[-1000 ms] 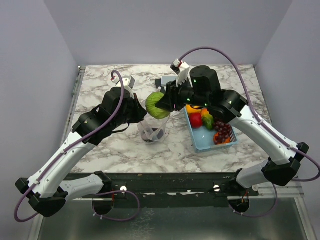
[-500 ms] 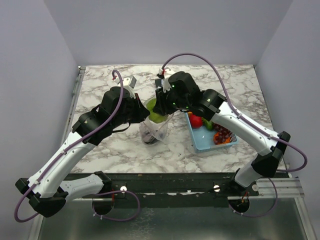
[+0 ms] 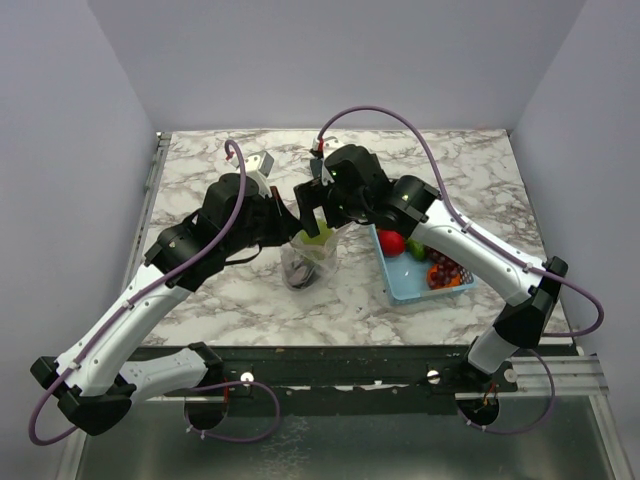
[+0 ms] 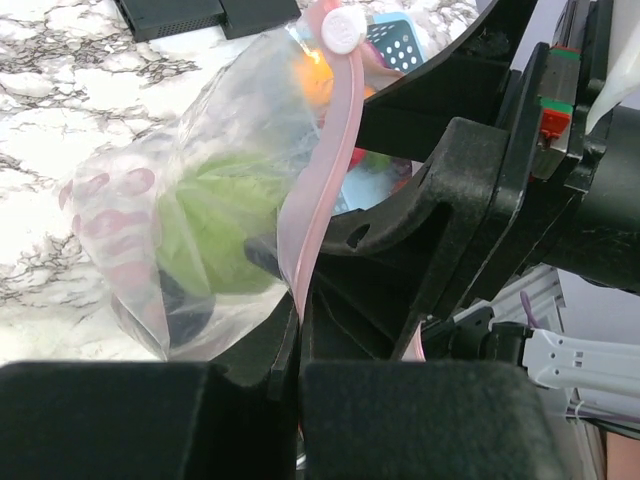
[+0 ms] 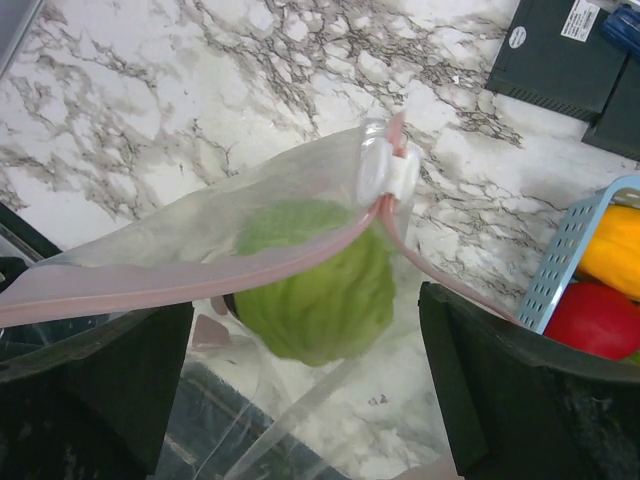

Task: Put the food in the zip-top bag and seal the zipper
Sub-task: Place the fake vegetable in the zipper food storage bag, then pick up the fake fruit from the bin.

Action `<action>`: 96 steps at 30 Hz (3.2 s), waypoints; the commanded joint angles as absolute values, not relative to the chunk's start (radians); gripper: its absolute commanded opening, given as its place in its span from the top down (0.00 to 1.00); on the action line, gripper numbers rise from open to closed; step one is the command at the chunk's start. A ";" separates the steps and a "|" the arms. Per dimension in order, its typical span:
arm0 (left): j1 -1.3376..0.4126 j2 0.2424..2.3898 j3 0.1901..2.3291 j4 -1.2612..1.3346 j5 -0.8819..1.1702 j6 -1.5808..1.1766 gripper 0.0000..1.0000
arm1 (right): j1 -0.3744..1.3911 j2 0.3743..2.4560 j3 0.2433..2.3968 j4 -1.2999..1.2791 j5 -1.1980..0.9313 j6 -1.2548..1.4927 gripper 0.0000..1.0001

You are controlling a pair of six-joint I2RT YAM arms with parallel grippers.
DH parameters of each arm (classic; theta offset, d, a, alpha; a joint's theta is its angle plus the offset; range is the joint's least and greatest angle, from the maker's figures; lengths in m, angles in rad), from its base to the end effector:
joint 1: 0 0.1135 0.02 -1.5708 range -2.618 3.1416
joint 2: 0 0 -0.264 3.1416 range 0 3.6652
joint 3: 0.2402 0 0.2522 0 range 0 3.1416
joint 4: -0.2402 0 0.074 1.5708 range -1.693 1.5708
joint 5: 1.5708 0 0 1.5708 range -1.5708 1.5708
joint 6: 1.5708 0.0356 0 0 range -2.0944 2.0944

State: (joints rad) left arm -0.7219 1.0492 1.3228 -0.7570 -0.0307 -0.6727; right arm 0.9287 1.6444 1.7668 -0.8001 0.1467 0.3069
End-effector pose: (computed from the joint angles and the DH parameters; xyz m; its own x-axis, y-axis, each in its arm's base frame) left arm 0.1547 -0.1347 0.4154 -0.6717 -0.2384 -0.7014 0.2833 0.7922 -0.5405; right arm 0.2199 0.2854 0.3978 -0.5767 -0.2721 -0.7703 -0.5768 0.8034 0.1480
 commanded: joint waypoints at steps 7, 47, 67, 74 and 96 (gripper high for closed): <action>-0.722 1.032 1.305 -0.739 -0.017 -0.675 1.00 | 0.934 1.615 1.819 -0.794 0.146 0.330 0.00; -0.722 1.046 1.301 -0.737 -0.064 -0.676 1.00 | 0.883 1.136 1.349 -0.981 0.578 0.469 0.02; -0.722 1.032 1.284 -0.736 -0.072 -0.655 1.00 | 0.419 1.175 1.008 -0.863 0.473 0.553 0.00; -0.722 1.040 1.287 -0.737 -0.072 -0.649 1.00 | 0.334 1.228 0.937 -0.763 0.435 0.547 0.03; -0.721 1.026 1.287 -0.748 -0.083 -0.640 1.00 | 0.253 1.379 0.864 -0.583 0.362 0.525 0.83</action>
State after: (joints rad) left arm -0.7219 1.0473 1.2919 -0.7567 -0.0650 -0.6498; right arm 0.2649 1.3556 0.8867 -0.6117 0.3775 0.5224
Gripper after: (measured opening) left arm 0.004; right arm 0.290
